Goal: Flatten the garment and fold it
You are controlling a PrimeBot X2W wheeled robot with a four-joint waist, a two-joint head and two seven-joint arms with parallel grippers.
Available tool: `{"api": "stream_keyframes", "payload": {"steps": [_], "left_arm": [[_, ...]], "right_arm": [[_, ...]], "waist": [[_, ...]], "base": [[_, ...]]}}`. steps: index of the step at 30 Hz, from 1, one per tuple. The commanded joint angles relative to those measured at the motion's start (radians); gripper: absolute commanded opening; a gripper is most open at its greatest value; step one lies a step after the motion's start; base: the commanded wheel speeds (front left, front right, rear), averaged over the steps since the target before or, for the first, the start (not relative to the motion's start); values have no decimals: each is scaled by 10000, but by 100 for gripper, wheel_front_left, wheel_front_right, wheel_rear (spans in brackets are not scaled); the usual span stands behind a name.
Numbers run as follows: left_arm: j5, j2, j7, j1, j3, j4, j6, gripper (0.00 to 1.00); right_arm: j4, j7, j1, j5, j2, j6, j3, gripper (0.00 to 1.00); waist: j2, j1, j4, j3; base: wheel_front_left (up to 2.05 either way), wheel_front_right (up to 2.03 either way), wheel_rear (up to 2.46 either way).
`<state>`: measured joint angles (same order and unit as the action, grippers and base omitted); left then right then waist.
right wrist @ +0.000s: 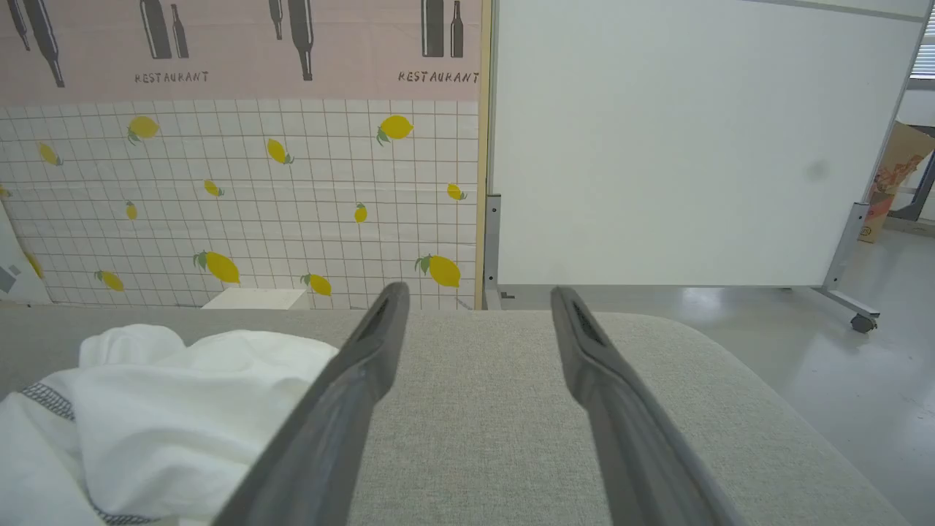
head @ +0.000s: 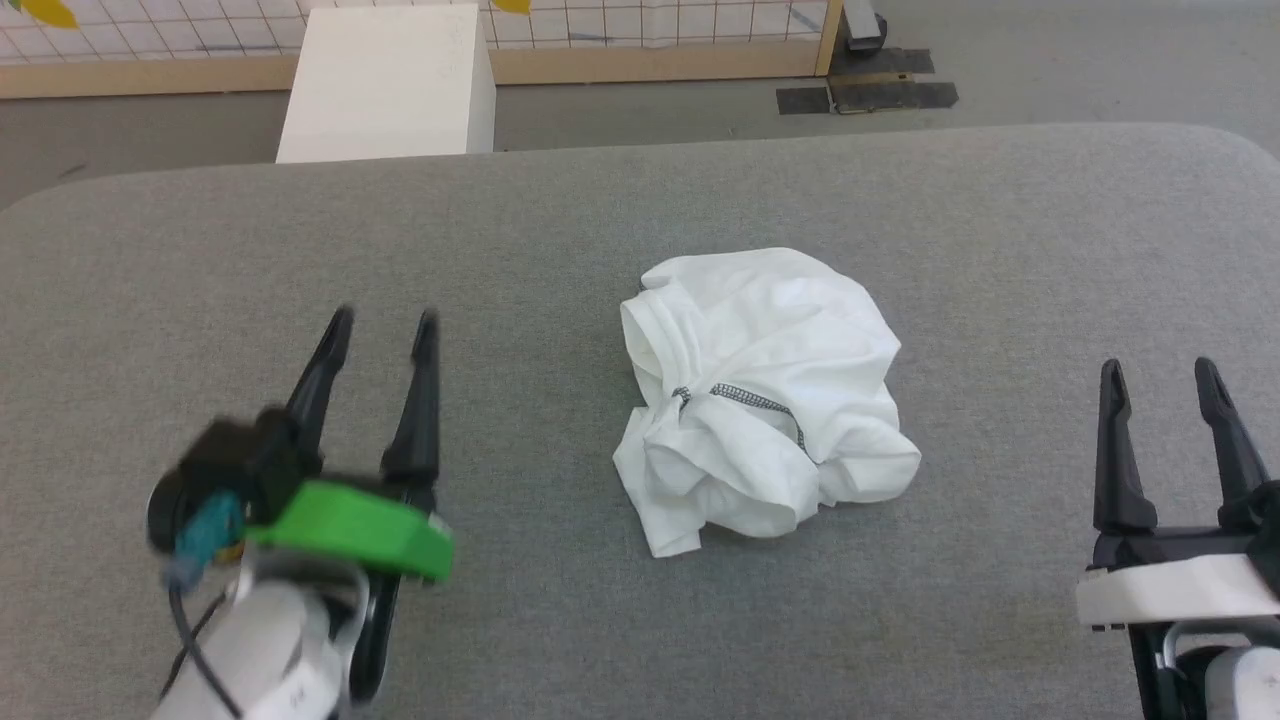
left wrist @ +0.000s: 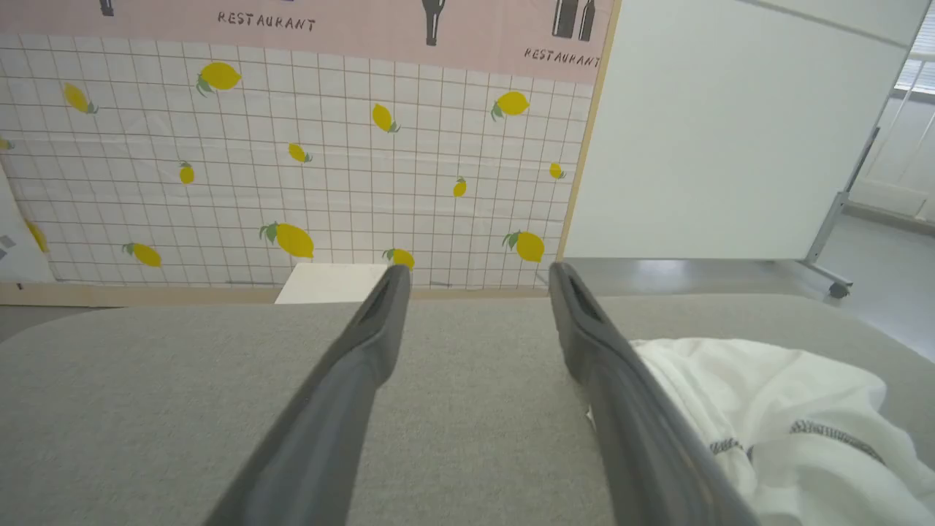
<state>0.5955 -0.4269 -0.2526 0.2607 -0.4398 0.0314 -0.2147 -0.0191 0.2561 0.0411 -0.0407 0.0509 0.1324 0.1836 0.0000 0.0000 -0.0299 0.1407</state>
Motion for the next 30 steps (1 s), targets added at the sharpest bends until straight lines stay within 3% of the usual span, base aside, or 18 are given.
{"api": "stream_keyframes", "payload": {"steps": [1,3,7,12,17,24,30], "left_arm": [[-390,-129,-74,-641,152,270,-213,100],[-919,-135,-83,-1282,489,683,-431,100],[-1765,433,-88,-2704,1209,1292,-706,100],[-2082,1387,-89,-3366,1927,1427,-73,100],[-2472,1937,-90,-3250,2366,1282,604,100],[-2950,2550,-90,-3071,2805,958,1340,100],[-3245,3129,-91,-2813,3032,616,1942,100]], "right_arm": [[-5,57,-167,50,-7,-17,-32,100],[18,57,-257,44,-7,-17,-78,100],[92,57,-416,8,-7,-17,-214,100],[181,-57,-487,-152,-7,-17,-306,100],[-172,-616,-63,-133,-7,-17,-587,100],[-503,-3377,1278,-554,348,-17,-1730,100],[185,-7115,2275,-1619,910,-17,-2202,100]], "waist": [[0,0,30,-39],[0,0,43,-58],[0,0,83,-104],[0,0,233,-87],[0,0,405,57],[0,0,687,527],[0,0,1120,985]], "base": [[0,0,0],[0,0,0],[0,0,0],[0,0,0],[0,0,0],[0,0,0],[0,0,0]]}}
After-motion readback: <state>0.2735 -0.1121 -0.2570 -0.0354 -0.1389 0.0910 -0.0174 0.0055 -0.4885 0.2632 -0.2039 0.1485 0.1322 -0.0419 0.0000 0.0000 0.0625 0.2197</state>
